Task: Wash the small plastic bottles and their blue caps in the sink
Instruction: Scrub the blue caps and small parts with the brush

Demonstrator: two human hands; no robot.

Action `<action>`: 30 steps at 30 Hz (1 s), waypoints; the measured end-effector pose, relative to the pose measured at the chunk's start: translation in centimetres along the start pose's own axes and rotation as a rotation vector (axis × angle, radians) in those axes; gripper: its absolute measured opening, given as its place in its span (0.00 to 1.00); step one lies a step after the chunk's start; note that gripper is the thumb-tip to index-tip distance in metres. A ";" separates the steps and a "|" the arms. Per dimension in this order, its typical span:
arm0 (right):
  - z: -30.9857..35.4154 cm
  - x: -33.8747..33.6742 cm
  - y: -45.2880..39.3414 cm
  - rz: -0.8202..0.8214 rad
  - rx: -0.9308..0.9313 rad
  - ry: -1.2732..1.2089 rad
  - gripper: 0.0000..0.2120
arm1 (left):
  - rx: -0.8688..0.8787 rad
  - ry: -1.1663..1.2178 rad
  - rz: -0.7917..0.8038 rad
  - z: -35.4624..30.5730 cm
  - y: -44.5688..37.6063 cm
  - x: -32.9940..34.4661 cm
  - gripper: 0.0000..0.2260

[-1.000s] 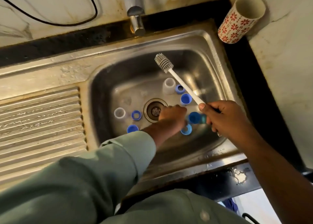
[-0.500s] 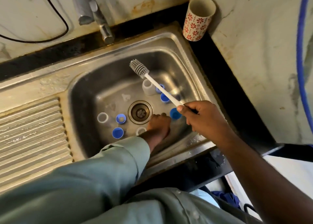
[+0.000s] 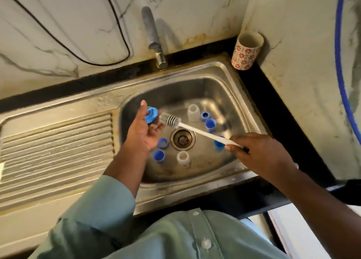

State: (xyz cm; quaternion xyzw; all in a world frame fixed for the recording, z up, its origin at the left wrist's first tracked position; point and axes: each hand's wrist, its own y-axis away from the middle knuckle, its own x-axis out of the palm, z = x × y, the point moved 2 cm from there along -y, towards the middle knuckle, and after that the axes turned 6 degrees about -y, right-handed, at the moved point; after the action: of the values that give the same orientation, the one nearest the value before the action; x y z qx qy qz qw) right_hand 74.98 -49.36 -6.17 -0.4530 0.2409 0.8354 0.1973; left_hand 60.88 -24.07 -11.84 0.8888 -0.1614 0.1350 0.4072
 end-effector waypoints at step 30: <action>6.2 -1.7 -0.5 0.182 -0.031 -0.304 0.16 | 0.213 0.289 0.037 -1.1 5.4 -0.3 0.21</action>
State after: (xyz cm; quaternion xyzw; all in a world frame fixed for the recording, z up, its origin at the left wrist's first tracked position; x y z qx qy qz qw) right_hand 71.99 -45.57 -1.93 -0.3008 0.2356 0.9122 0.1480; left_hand 58.31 -26.54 -7.60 0.8952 -0.1021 0.2852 0.3270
